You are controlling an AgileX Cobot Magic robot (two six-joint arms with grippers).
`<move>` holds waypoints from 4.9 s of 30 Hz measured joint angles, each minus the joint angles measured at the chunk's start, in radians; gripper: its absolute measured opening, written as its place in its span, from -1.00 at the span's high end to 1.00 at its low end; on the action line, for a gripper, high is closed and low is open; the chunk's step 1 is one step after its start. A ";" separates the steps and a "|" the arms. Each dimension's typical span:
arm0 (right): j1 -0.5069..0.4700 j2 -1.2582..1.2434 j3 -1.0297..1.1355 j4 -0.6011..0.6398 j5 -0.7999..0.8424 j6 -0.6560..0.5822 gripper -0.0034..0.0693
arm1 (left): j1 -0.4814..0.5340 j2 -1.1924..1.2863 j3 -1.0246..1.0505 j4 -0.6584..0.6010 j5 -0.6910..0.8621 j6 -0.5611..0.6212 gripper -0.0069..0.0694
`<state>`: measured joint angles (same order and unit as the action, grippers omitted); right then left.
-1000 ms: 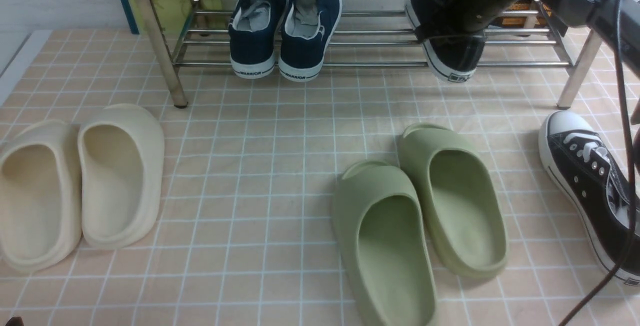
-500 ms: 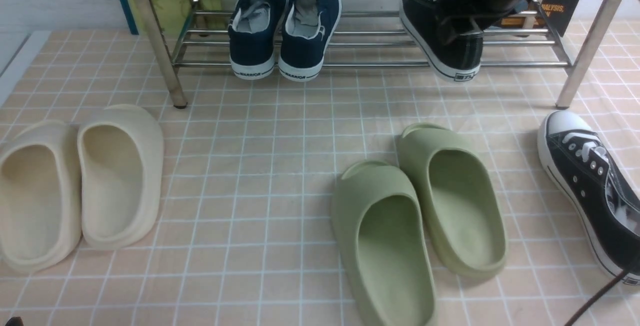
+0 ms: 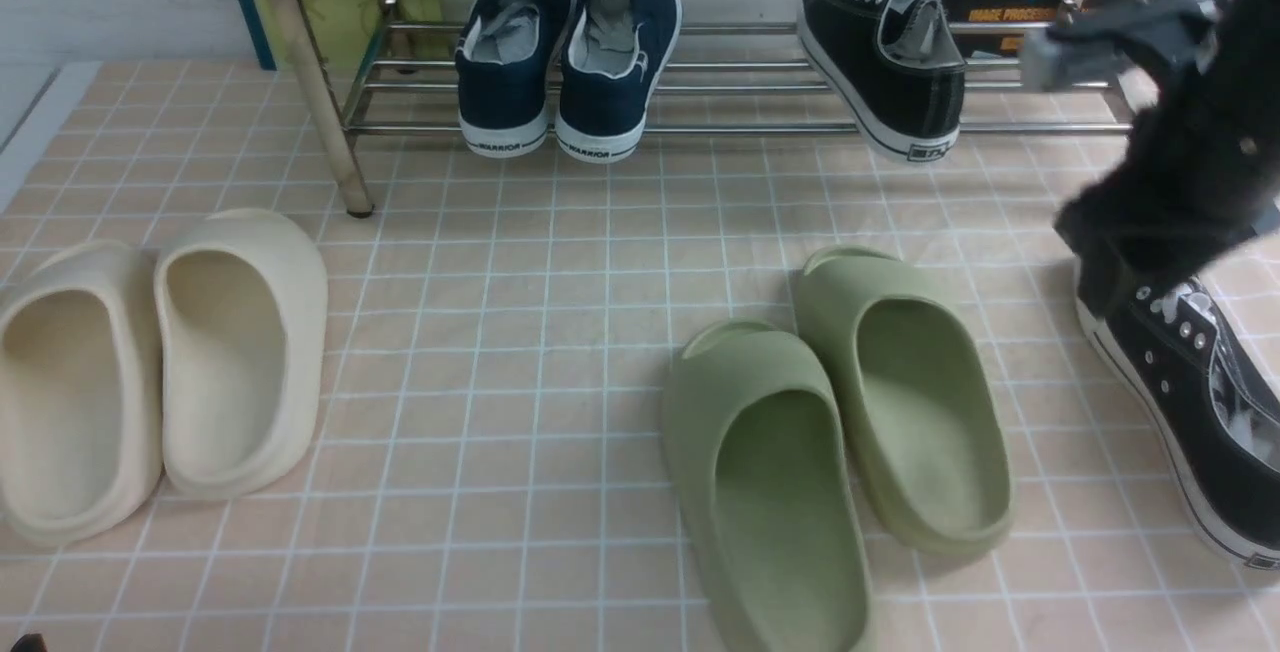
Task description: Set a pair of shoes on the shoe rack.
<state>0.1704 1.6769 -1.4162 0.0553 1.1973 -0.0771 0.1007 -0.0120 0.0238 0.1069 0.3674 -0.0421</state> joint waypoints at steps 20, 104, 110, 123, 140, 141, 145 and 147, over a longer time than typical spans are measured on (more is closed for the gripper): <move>-0.090 -0.004 0.377 -0.091 -0.339 0.064 0.24 | 0.000 0.000 0.000 0.000 0.000 0.000 0.20; -0.056 0.397 -0.647 -0.151 0.045 -0.083 0.96 | 0.000 0.000 0.000 0.062 0.003 0.001 0.20; -0.079 0.510 -0.616 -0.120 -0.047 -0.061 0.96 | 0.000 0.000 0.000 0.065 0.003 0.001 0.20; -0.047 0.538 -0.651 -0.128 -0.179 0.077 0.95 | 0.000 0.000 0.000 0.073 0.003 0.002 0.20; 0.014 0.306 -0.638 -0.175 0.028 0.015 0.95 | 0.000 0.000 0.000 0.077 0.004 0.002 0.20; 0.014 0.265 -0.611 -0.151 0.032 0.003 0.95 | 0.000 0.000 0.000 0.078 0.004 0.002 0.20; 0.014 0.120 -0.483 -0.074 0.022 -0.015 0.94 | 0.000 0.000 0.000 0.079 0.004 0.002 0.20; 0.014 -0.032 -0.351 -0.017 -0.041 -0.016 0.94 | 0.000 0.000 0.000 0.080 0.004 0.002 0.20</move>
<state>0.1840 1.6454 -1.7672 0.0385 1.1559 -0.0930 0.1007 -0.0120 0.0238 0.1867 0.3712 -0.0399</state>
